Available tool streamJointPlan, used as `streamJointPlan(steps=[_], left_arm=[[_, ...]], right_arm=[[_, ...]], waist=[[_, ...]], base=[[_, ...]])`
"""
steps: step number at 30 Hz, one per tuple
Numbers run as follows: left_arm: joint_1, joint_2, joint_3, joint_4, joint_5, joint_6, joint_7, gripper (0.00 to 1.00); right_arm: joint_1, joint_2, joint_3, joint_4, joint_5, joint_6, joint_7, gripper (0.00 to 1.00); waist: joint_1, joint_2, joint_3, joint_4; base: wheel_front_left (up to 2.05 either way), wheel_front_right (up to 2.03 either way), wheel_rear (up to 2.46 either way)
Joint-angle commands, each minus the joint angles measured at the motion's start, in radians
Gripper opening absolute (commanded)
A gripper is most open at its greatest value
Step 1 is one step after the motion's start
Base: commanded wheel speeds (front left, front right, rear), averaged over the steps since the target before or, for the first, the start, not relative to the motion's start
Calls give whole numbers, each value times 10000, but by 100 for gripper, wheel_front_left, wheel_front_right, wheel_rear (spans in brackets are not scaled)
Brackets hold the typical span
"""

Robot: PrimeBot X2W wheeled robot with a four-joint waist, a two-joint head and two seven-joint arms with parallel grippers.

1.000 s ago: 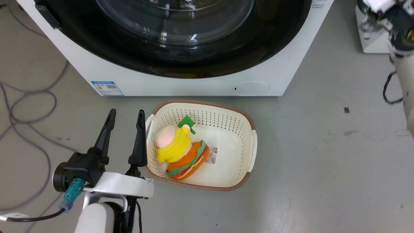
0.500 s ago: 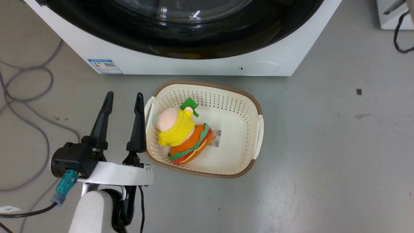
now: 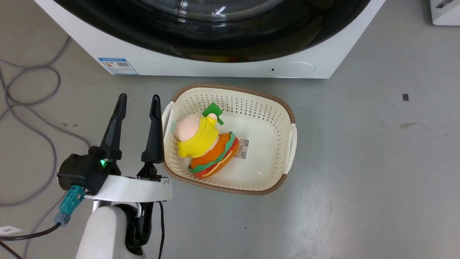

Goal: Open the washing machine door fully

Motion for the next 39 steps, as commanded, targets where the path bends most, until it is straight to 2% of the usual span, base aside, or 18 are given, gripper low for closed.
streamJointPlan(steps=[1, 12, 21, 28, 39], left_arm=[[-93, 26, -11, -1, -28, -22, -57, 100], [71, 26, -99, 161, -25, -3, -57, 100], [504, 26, -213, 400, 56, 19, -57, 100], [1034, 26, -296, 688, 280, 5, -57, 100], [1684, 26, -391, 960, 342, 125, -57, 100]], right_arm=[[213, 327, 116, -22, 95, 16, 202, 0], [1403, 263, -57, -756, 487, 16, 703, 0], [3057, 211, 9, -1805, 913, 16, 1807, 0], [4930, 277, -54, -3066, 1433, 16, 2320, 0], [7570, 724, -174, -5326, 2248, 16, 2629, 0]], waist=[[-1, 0, -29, -9], [-1, 0, -460, 6], [-1, 0, -1303, 129], [-1, 0, -2124, 272], [-1, 0, -3095, 269]], base=[[0, 0, 0], [0, 0, 0], [0, 0, 0], [0, 0, 0], [0, 0, 0]])
